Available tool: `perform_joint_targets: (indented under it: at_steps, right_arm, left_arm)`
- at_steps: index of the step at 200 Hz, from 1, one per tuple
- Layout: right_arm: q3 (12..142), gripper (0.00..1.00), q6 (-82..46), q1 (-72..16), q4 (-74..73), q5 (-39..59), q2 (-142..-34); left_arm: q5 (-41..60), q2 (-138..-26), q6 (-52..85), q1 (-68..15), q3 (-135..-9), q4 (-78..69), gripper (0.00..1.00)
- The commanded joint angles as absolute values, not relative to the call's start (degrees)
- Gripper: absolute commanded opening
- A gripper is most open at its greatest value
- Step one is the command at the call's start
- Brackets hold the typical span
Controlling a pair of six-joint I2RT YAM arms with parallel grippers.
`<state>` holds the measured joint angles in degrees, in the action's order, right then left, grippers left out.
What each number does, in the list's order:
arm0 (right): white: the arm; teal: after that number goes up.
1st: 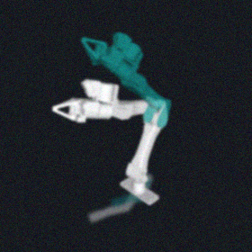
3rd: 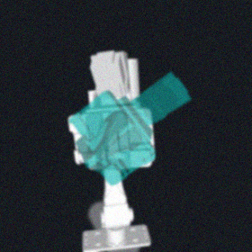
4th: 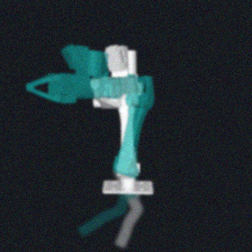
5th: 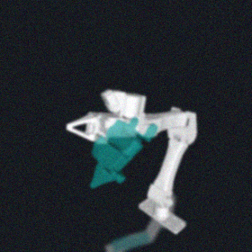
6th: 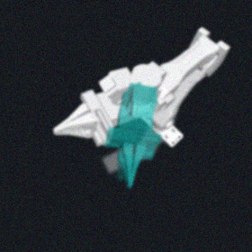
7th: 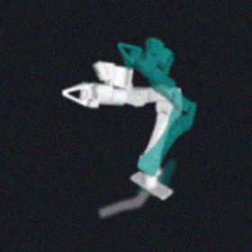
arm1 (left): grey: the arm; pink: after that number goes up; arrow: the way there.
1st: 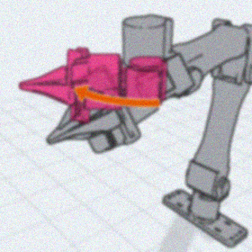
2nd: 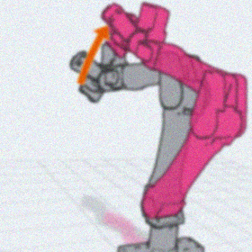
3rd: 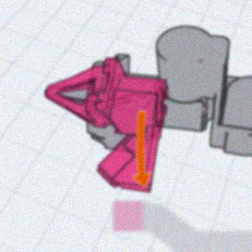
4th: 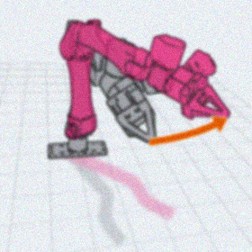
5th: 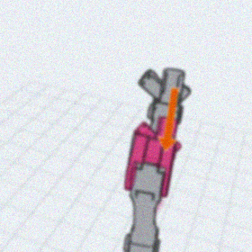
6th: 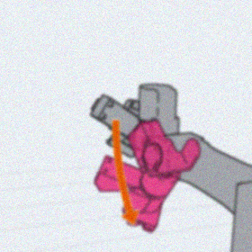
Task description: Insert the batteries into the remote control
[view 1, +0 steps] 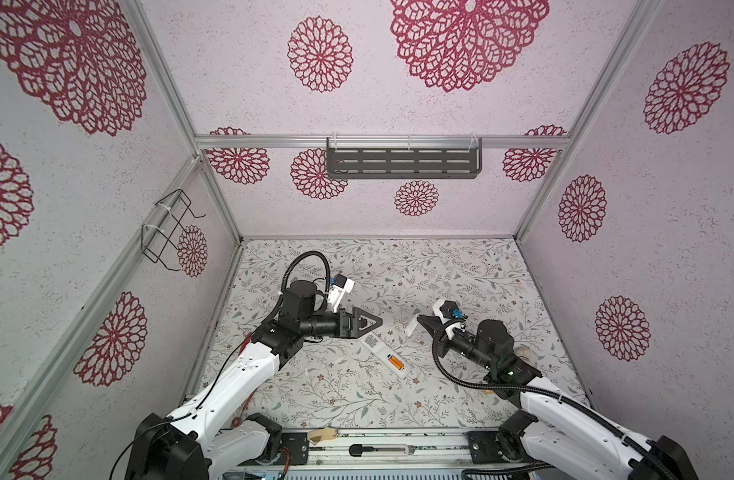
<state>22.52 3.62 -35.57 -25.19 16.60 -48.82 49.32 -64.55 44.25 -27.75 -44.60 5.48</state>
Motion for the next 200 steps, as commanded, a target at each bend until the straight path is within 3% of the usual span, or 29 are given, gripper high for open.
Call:
perform_joint_targets:
  at_steps: [1,57,135,167,200]
  right_arm:
    - [22.7,0.0,3.86,-36.19,-32.68,22.09,-46.85]
    - [22.5,0.0,1.85,-38.22,-40.75,26.2,-47.39]
    - [22.77,0.0,0.99,-39.55,-48.85,28.38,-51.01]
    - [23.11,0.0,1.39,-39.55,-49.54,27.91,-51.93]
    - [22.7,0.0,1.5,-39.55,-51.04,27.77,-52.37]
  left_arm:
    - [52.65,-65.65,48.26,-29.64,-43.78,-0.42,0.99]
    - [56.28,-71.67,61.84,-33.81,-42.17,-20.23,0.94]
    - [59.36,-80.92,86.61,-35.69,-37.45,-59.95,0.71]
    - [59.94,-83.26,89.96,-36.69,-37.09,-65.27,0.58]
    - [60.29,-84.04,91.54,-37.35,-36.79,-67.8,0.52]
